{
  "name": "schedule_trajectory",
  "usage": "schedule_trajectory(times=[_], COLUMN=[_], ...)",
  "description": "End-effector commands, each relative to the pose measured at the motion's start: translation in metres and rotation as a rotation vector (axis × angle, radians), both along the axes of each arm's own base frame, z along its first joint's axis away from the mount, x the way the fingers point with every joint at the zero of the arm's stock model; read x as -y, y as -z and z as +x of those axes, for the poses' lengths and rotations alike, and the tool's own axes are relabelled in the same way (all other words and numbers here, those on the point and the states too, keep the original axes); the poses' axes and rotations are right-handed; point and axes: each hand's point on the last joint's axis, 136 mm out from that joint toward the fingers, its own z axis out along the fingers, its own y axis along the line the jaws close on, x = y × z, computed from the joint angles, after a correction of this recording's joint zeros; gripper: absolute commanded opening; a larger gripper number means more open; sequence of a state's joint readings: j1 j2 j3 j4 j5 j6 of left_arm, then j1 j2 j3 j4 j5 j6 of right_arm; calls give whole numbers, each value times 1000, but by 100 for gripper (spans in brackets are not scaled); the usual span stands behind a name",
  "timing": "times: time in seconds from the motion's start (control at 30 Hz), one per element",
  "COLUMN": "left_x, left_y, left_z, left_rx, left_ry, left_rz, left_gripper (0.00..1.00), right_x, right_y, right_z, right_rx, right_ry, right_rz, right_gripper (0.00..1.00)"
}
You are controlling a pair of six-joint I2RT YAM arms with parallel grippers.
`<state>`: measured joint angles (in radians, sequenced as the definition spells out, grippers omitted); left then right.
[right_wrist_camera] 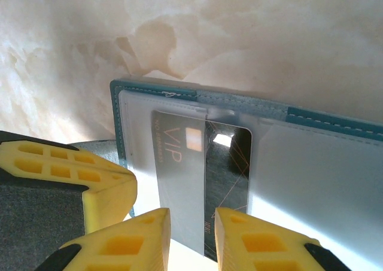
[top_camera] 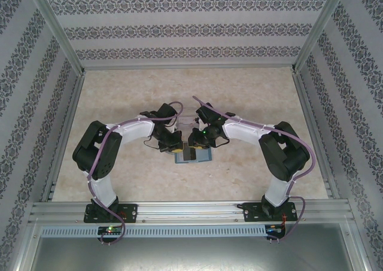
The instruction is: Take the credit cards out of the card holder
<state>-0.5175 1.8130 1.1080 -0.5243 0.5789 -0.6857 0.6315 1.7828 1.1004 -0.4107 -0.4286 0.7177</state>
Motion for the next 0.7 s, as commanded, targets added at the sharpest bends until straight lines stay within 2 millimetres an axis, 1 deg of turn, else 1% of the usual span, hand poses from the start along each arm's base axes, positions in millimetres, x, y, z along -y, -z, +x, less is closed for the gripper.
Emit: schedule_trajectory(times=[0.0, 0.27, 0.67], left_x=[8, 0, -12], left_y=[-7, 15, 34], left_z=[-2, -7, -18], left_rx=[-10, -45, -95], left_ry=[17, 40, 69], left_rz=[-17, 54, 127], left_gripper=[1, 1, 1], right_x=[6, 10, 14], right_y=[9, 13, 29], right_z=[-1, 2, 0], right_rx=[-4, -5, -35], right_ry=[-8, -3, -8], right_rz=[-13, -1, 5], right_gripper=[27, 27, 27])
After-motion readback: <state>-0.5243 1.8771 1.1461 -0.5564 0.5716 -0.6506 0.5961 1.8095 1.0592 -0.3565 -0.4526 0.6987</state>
